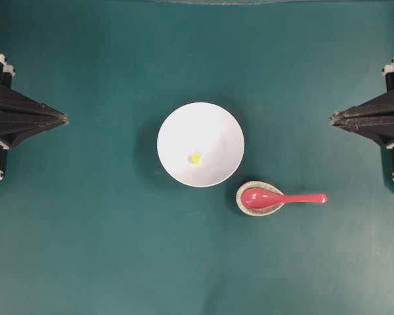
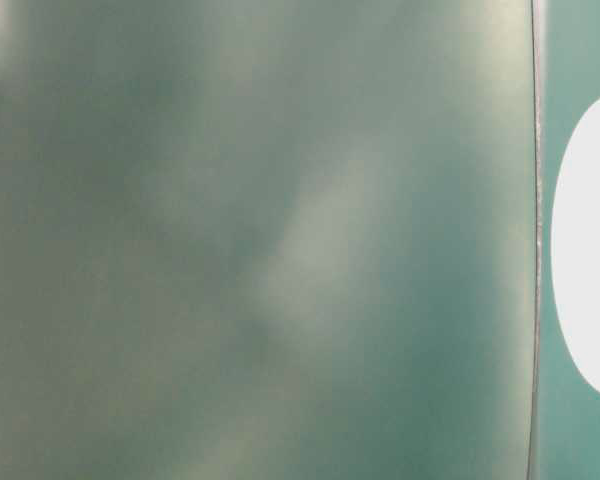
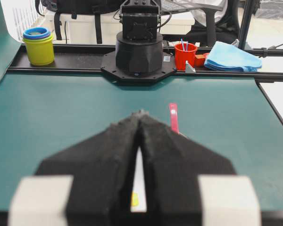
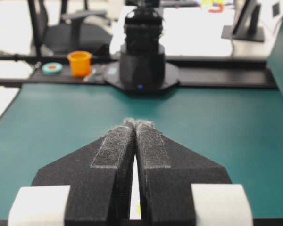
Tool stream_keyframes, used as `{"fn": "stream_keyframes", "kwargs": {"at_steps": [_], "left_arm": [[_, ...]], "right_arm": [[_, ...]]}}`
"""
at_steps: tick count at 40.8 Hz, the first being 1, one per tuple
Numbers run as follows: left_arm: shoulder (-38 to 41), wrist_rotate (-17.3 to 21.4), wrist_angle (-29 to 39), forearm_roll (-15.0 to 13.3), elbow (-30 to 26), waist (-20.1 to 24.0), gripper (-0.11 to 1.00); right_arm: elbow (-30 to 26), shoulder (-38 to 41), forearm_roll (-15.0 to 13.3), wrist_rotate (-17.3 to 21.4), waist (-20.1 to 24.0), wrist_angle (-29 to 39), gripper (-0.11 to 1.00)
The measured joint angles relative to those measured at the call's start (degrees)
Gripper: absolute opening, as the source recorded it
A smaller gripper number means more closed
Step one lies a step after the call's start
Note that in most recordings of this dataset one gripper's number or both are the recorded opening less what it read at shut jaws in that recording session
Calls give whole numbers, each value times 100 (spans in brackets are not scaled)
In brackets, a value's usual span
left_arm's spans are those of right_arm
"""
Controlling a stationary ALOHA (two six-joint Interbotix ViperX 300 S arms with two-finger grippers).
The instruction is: Scoop the yellow hexagonal prism block from the bowl with a spoon using the right arm.
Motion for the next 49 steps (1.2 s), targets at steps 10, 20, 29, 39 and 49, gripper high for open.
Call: {"fn": "stream_keyframes", "kwargs": {"at_steps": [10,20,29,39,49], "left_arm": [[53,-26,53,44,-44,0,0],[53,-44,105,35,-44,0,0],[62,-53,176,44,-44,0,0],[62,-53,193,35,-44,0,0],[62,-53,193,35,-44,0,0]], "right_arm": [[0,88,9,0,0,-18,0],[0,88,62,9,0,-18,0],[0,79,193,9,0,-18,1],[0,88,352,9,0,-18,27],[9,132,360,9,0,26,52]]}}
